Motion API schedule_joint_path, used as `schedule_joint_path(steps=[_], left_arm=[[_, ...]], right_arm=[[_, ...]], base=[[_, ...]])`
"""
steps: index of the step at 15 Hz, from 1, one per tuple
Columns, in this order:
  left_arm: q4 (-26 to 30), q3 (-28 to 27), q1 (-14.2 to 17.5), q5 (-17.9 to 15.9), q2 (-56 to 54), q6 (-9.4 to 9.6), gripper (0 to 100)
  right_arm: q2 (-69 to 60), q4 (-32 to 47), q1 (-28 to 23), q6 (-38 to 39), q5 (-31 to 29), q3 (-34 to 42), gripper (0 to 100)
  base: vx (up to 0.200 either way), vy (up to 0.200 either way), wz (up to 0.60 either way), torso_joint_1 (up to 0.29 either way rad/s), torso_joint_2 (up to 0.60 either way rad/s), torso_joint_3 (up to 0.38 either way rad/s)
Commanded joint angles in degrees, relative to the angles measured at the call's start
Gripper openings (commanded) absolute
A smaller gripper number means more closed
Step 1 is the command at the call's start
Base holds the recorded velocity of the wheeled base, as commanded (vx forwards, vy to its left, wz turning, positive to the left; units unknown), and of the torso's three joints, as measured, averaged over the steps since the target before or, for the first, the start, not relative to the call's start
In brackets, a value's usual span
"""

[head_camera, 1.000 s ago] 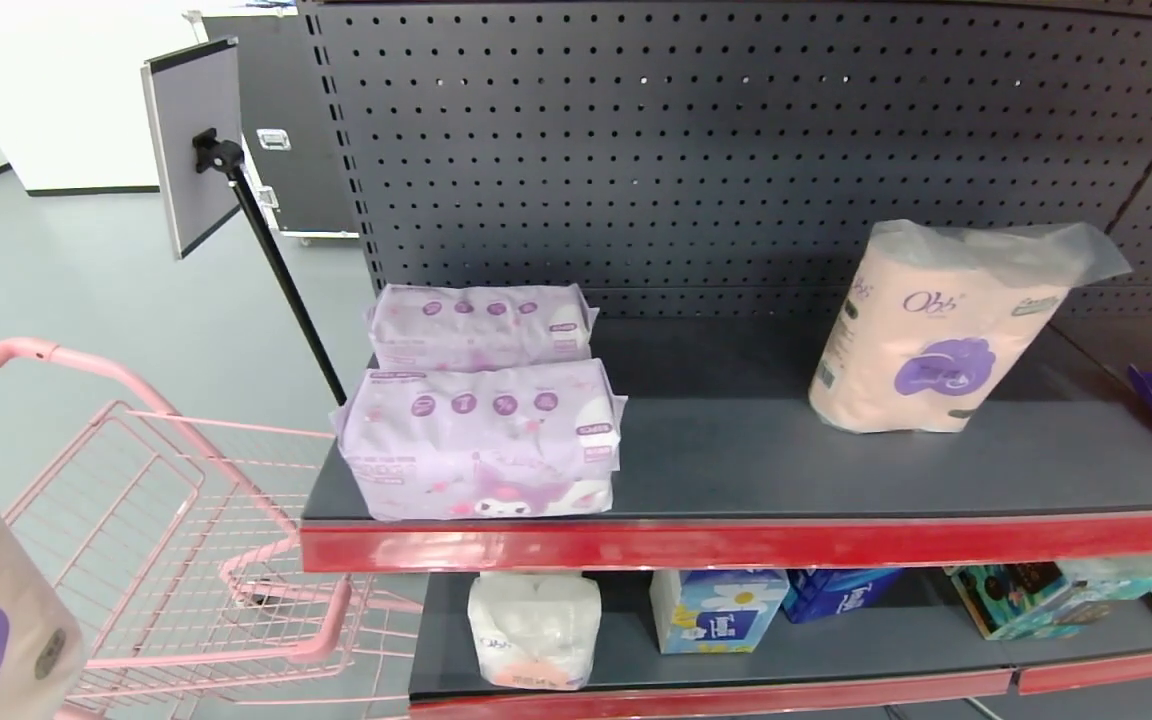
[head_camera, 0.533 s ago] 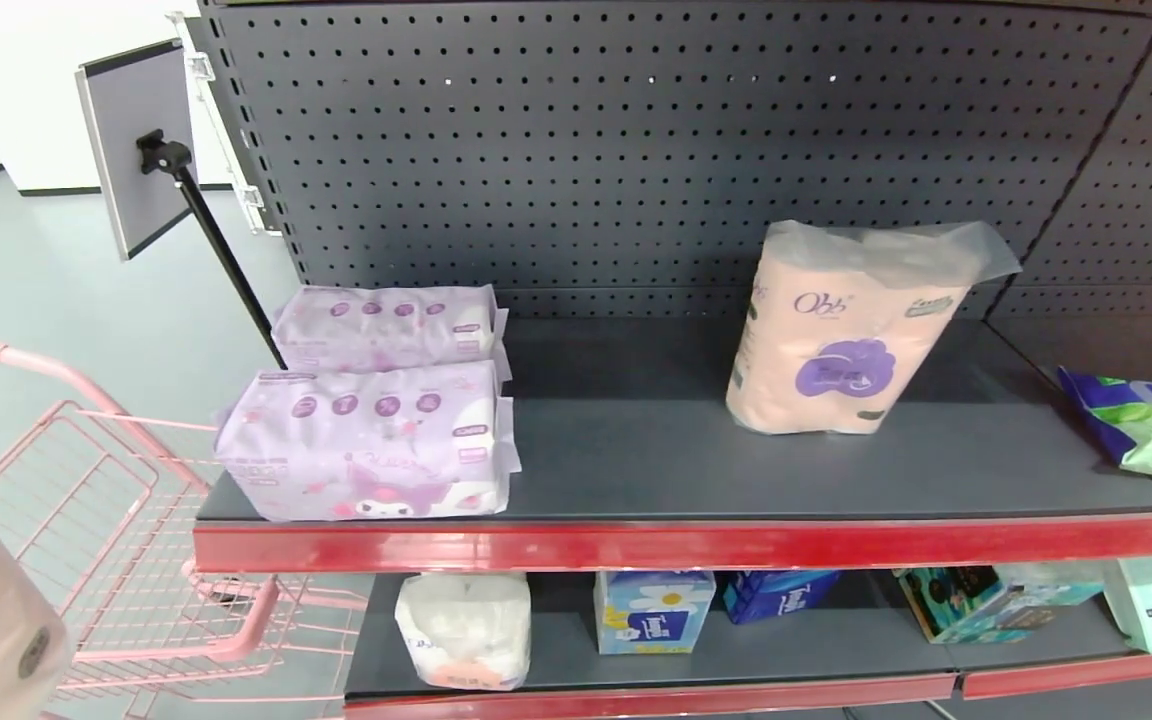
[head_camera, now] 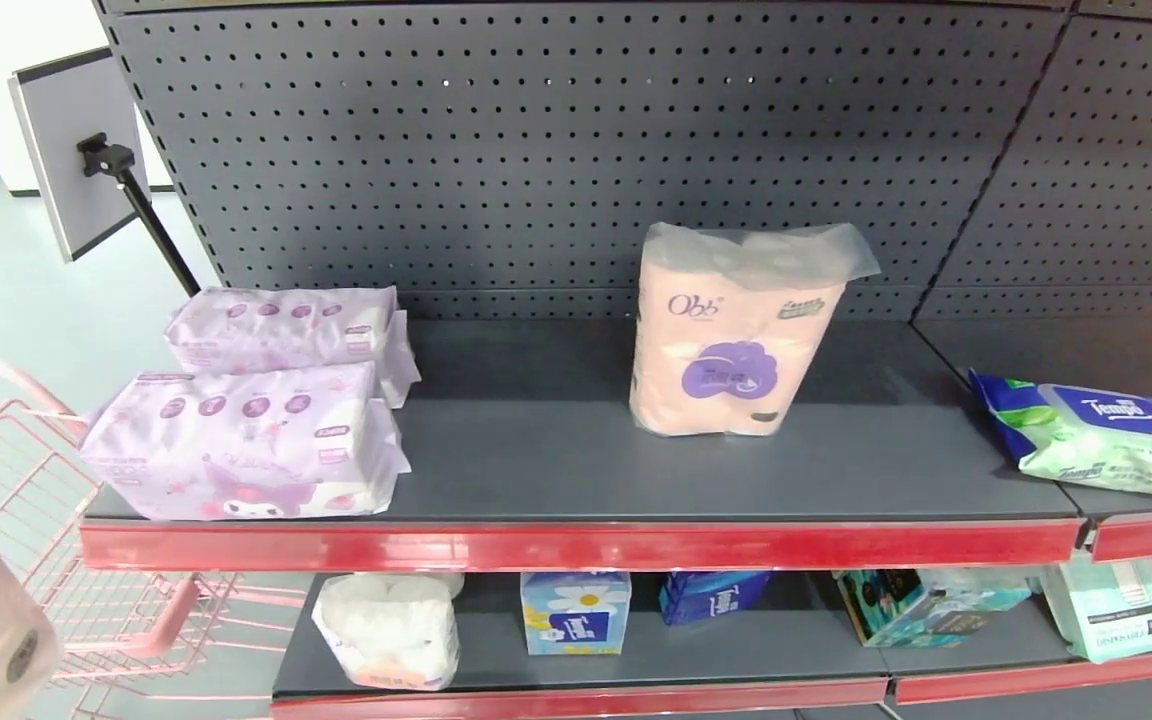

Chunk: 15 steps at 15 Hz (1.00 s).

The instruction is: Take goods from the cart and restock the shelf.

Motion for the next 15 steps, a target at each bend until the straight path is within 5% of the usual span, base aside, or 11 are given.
schedule_joint_path(steps=[1,10,15], left_arm=[[-0.1,0.0,0.0,-0.1,0.1,0.32,0],[-0.1,0.0,0.0,-0.1,-0.1,1.29,0],[-0.1,0.1,0.0,-0.1,-0.6,1.46,0]], right_arm=[[0.1,0.0,0.0,0.0,0.0,0.0,100],[0.1,0.1,0.0,0.0,0.1,0.0,100],[0.1,0.0,0.0,0.0,0.1,0.0,100]], base=[[0.0,0.0,0.0,0.0,0.0,0.0],[0.0,0.0,0.0,0.0,0.0,0.0],[0.0,-0.2,0.0,0.006,0.0,0.004]])
